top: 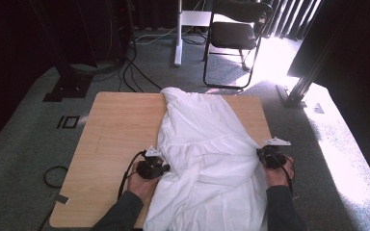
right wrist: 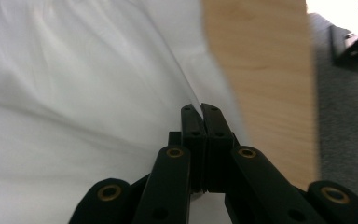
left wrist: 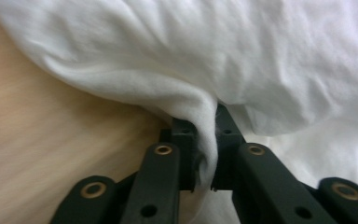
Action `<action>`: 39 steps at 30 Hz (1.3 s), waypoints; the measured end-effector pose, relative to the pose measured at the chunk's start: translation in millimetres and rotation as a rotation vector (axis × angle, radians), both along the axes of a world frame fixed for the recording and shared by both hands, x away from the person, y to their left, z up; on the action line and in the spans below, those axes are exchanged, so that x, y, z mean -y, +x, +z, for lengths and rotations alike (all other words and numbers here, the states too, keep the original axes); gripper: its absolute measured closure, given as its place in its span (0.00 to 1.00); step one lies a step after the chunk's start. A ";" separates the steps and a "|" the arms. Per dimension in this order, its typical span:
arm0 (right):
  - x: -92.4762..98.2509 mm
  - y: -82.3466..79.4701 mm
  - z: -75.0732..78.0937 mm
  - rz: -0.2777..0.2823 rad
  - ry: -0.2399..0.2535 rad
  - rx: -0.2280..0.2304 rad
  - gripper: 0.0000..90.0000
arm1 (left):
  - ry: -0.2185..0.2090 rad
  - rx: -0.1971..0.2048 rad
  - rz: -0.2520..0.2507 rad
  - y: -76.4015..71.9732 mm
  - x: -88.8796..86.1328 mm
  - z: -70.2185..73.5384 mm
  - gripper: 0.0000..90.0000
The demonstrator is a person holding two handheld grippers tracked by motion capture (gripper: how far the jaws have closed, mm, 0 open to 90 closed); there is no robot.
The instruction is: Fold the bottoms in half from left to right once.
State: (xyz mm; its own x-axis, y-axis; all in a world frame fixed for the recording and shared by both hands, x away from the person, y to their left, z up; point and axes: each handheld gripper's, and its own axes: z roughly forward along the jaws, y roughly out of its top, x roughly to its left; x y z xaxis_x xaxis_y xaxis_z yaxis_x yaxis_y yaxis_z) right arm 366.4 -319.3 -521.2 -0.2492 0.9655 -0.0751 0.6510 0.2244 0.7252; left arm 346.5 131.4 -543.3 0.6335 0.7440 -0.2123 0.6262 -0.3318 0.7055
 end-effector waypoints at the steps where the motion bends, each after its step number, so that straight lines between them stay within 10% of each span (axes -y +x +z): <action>1: 8.5 -2.6 9.5 -0.038 0.015 0.039 1.00 | -0.012 0.020 0.017 -2.7 -6.9 5.6 0.96; 5: 19.0 -1.9 14.1 -0.065 0.003 0.054 1.00 | -0.052 0.097 0.109 -16.1 -42.4 29.4 0.96; 7: 21.1 1.1 4.9 -0.057 0.015 0.024 0.99 | 0.001 0.115 0.150 -15.8 -57.4 32.5 0.96; 13: -2.1 2.1 -30.6 0.002 0.036 -0.064 0.99 | 0.100 0.077 0.216 1.8 -77.3 15.0 0.96; 22: -34.8 16.0 -32.1 0.066 0.062 -0.044 0.99 | 0.135 0.064 0.335 41.5 -104.7 8.5 0.94; 25: -41.6 27.3 -27.9 0.048 0.067 -0.068 0.82 | 0.115 0.026 0.341 49.9 -107.4 7.6 0.79; 28: -49.5 21.5 -8.9 0.026 0.091 0.003 0.63 | 0.063 0.040 0.337 39.4 -112.8 17.9 0.67; 32: -69.5 5.3 17.2 0.138 0.171 0.091 0.53 | 0.071 0.087 0.312 16.1 -114.2 30.7 0.57; 39: -122.3 2.9 17.3 0.337 0.170 0.052 0.43 | 0.034 0.066 0.278 -17.1 -116.6 27.9 0.52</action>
State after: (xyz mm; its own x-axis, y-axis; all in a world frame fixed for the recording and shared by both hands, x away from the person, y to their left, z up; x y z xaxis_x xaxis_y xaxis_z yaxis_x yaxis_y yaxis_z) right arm 369.4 -197.0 -503.9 -0.5547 0.8300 0.0586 0.5229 0.2929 0.8005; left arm 329.4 248.0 -515.3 0.4163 0.8969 -0.1493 0.6492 -0.1782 0.7394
